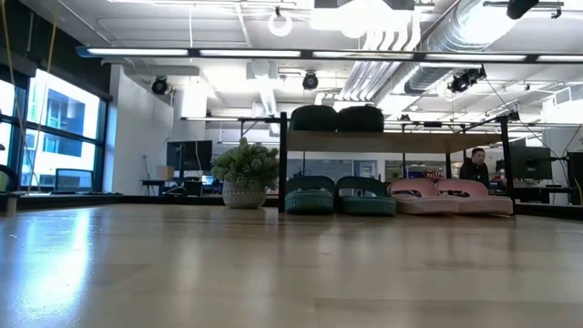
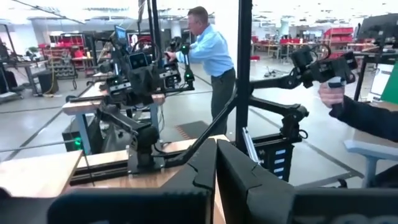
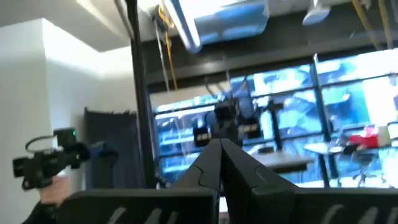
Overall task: Pick and place slides into the shelf
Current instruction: Return to Home Position
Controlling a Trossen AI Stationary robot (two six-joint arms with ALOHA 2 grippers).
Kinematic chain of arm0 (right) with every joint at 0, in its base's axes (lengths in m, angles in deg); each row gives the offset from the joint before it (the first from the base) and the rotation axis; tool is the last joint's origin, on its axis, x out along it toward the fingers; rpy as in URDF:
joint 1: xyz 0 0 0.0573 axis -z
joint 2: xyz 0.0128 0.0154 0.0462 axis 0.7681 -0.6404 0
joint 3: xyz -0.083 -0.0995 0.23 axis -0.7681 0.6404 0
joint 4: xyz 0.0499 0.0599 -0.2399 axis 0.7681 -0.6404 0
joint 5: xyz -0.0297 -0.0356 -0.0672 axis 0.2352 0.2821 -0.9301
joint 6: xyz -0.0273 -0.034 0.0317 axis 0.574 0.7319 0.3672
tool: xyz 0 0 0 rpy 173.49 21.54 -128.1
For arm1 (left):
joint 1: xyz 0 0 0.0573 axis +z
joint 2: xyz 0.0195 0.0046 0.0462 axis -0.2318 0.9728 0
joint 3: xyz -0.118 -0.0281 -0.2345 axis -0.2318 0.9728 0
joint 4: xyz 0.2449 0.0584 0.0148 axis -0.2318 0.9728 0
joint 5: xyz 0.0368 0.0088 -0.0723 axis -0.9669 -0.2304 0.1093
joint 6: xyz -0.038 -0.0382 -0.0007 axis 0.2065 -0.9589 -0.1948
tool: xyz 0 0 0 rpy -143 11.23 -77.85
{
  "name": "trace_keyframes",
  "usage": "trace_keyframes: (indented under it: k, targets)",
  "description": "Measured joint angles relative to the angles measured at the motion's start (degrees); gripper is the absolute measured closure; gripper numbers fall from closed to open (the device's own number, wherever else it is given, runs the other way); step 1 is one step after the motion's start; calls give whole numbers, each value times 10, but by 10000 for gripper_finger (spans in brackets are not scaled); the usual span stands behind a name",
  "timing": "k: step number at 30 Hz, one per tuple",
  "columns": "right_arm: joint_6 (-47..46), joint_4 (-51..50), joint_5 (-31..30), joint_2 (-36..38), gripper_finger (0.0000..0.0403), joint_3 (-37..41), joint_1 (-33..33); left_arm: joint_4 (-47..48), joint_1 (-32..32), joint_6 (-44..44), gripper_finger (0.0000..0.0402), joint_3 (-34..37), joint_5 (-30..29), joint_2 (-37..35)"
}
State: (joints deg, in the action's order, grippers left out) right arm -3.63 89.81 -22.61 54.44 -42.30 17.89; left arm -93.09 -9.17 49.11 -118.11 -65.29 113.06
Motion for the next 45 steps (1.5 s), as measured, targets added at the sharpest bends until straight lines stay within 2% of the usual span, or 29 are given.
trace_keyframes:
  k: [4,9,13,16,19,22,27,39,45]
  targets:
    - [39,-7,-5,59,403,1,0,1,51,-13,401,23,39,-26]
    - [55,9,-16,59,403,-1,1,0,109,-28,399,31,81,-42]
    - [9,-32,33,59,403,0,1,12,142,-30,401,33,120,-48]
    - [-20,-48,36,54,403,8,1,13,161,-30,400,33,150,-49]
    - [-25,-20,42,55,403,33,1,9,179,-30,401,42,167,-56]
    - [-23,16,62,55,403,67,1,0,201,-36,401,74,168,-77]
    - [-35,51,69,57,403,96,1,-68,236,-99,401,149,175,-141]
    - [-55,123,82,56,403,166,1,-68,235,-121,401,294,134,-304]
    - [-65,115,85,55,403,166,1,-137,235,-148,401,358,116,-369]
